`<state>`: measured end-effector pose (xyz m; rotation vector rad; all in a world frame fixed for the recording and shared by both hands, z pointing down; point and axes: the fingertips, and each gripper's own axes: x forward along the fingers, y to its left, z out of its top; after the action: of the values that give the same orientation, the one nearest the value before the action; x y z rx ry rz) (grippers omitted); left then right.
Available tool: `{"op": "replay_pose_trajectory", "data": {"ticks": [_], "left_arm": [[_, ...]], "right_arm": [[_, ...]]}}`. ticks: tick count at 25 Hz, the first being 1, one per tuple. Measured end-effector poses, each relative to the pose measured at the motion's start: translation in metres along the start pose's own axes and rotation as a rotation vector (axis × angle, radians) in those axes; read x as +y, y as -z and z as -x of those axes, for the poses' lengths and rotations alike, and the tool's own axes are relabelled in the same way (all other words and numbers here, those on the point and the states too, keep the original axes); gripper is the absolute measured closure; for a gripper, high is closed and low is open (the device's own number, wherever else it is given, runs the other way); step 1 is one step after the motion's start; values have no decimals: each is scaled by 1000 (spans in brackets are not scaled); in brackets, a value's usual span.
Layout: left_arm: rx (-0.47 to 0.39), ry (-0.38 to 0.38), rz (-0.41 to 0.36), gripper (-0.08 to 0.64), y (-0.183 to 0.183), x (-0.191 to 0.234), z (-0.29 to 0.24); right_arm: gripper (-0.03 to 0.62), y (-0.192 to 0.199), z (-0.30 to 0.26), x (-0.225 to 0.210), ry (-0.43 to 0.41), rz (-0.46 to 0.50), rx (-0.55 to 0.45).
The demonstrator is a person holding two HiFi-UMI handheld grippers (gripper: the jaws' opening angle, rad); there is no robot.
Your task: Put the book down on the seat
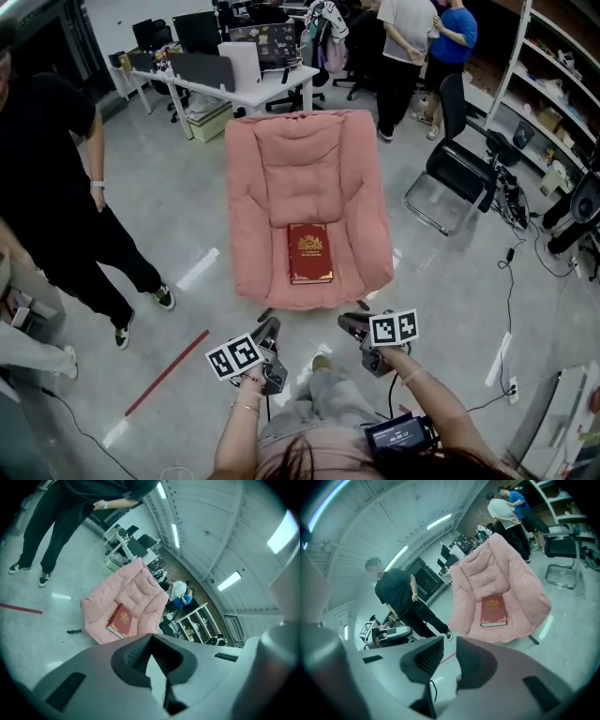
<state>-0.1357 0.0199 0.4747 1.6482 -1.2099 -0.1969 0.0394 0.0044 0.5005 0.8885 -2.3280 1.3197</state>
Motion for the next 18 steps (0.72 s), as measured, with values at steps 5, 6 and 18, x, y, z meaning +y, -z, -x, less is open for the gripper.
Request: {"op": "replay_pose_trajectory", "data": {"ticks": [5,6,18], "left_arm": [[9,33,-46,560,5,-10,26],[9,39,-51,560,6,-12,31],[7,84,-92,561,19,-28,79]], "right_arm": [[532,0,19,23,27,49,-36],[534,1,24,28,31,56,-44],[575,23,48,65,61,105,-81]]}}
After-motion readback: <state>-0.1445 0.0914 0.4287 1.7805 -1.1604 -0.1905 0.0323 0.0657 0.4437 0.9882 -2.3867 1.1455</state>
